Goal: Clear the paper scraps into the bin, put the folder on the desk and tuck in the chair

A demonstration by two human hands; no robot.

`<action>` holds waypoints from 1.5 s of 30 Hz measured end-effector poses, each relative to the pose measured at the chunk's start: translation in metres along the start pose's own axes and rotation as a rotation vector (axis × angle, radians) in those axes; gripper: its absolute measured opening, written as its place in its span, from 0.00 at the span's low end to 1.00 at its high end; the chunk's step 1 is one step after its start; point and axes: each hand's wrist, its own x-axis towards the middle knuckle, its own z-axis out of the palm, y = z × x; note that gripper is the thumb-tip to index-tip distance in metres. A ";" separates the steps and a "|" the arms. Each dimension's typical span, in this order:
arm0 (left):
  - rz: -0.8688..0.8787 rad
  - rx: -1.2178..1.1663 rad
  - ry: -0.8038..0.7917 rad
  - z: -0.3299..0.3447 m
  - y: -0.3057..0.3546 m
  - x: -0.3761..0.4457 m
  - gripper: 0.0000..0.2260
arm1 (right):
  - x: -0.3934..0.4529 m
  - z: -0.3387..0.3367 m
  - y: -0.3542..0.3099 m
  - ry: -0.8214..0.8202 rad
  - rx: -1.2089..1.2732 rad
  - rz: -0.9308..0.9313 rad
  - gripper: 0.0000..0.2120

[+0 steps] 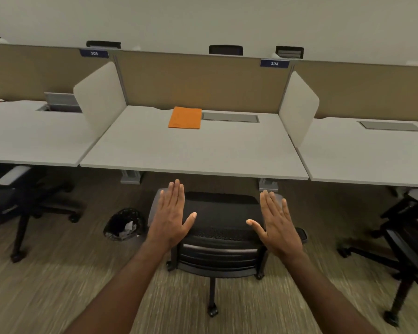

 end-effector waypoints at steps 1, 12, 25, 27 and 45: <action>-0.006 -0.002 -0.010 0.000 -0.002 0.004 0.39 | 0.006 0.001 0.000 -0.011 -0.005 -0.002 0.43; -0.015 -0.008 -0.064 0.008 -0.032 0.051 0.39 | 0.068 0.024 0.001 -0.033 0.033 -0.026 0.44; 0.003 -0.011 -0.089 0.011 -0.066 0.109 0.39 | 0.126 0.032 -0.009 0.031 0.070 -0.024 0.46; 0.019 -0.005 -0.089 0.013 -0.067 0.115 0.38 | 0.130 0.032 -0.006 0.049 0.070 -0.010 0.46; 0.020 -0.074 -0.110 0.011 -0.069 0.107 0.40 | 0.127 0.032 -0.012 -0.002 0.076 0.034 0.38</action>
